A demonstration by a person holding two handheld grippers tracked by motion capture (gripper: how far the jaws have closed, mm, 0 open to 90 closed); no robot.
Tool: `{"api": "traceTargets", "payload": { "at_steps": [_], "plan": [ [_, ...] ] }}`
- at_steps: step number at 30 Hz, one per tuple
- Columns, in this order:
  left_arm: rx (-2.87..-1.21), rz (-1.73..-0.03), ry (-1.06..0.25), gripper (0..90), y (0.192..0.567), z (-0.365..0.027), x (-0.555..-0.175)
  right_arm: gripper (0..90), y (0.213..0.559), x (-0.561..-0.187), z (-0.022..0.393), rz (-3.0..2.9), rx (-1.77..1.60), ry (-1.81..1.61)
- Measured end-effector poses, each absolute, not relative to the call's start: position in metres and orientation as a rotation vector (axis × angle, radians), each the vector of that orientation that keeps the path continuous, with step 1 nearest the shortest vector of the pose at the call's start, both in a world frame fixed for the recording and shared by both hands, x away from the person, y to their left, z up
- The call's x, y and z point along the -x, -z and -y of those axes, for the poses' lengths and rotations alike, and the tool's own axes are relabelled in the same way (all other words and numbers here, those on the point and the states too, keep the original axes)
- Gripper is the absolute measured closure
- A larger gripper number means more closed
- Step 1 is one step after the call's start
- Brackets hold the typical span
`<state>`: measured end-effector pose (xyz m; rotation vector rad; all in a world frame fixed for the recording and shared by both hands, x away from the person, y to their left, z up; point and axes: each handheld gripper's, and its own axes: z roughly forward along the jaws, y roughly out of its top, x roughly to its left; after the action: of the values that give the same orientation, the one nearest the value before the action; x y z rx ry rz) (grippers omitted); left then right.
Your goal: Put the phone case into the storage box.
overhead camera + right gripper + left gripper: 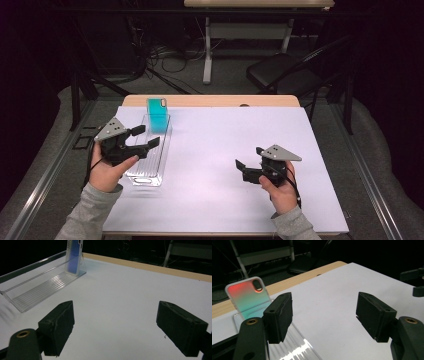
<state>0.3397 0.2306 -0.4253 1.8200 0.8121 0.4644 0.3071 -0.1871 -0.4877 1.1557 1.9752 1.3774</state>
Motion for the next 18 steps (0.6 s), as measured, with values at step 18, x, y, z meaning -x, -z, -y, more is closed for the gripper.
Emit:
{"api": "traceTargets", "payload": {
  "at_steps": [18],
  "plan": [
    [-1.876, -0.780, -0.362, 21.7, 0.446, -0.215, -0.327, 14.5, 0.485, -0.302, 0.193, -1.952, -1.177, -1.389]
  ]
}}
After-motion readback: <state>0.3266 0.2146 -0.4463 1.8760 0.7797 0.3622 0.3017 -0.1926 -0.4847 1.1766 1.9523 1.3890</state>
